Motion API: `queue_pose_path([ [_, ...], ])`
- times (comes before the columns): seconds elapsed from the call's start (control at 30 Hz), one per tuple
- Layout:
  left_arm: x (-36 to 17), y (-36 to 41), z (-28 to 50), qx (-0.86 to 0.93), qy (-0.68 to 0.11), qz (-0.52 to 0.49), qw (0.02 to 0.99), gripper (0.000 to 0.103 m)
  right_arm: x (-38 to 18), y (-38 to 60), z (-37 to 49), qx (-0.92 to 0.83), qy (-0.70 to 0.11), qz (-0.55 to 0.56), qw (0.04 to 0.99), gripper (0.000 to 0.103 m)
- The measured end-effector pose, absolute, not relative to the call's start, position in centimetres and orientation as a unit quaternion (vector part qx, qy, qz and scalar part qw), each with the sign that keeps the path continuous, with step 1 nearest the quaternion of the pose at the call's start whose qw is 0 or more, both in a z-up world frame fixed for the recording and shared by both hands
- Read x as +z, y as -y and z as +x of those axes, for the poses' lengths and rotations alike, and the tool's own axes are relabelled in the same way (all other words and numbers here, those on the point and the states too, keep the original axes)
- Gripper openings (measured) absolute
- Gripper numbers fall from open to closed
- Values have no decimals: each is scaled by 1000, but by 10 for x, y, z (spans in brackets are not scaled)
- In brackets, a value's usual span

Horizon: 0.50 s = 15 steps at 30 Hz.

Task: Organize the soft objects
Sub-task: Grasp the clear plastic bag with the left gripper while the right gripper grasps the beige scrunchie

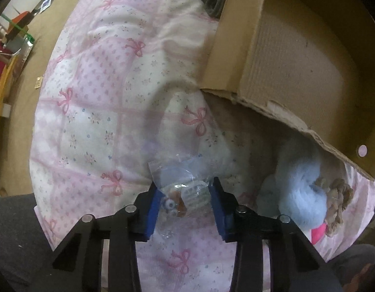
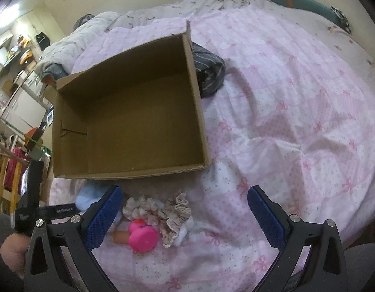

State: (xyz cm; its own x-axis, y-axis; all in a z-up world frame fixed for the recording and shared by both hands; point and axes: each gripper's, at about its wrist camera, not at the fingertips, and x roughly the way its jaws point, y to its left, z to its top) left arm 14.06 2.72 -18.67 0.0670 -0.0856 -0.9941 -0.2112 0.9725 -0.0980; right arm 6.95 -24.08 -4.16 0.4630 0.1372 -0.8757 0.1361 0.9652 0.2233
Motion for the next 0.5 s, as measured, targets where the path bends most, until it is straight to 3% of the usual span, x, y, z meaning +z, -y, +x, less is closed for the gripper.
queue_pose_path([
  [0.27,-138,-47,130,30,-665,-135,734,28,-73,245,77,21,-583,168,794,103],
  [0.3,-132,-51,127,26,-662,-137,736,28,-76,244,77,28,-590,170,789,98],
  [0.33,-124,-52,124,19,-658,-137,740,28,-80,243,77,37,-596,173,783,83],
  [0.37,-112,-49,119,10,-654,-133,745,28,-84,242,77,46,-604,180,775,75],
  [0.5,-79,-48,98,-22,-633,-102,767,28,-93,240,82,45,-614,189,765,73],
])
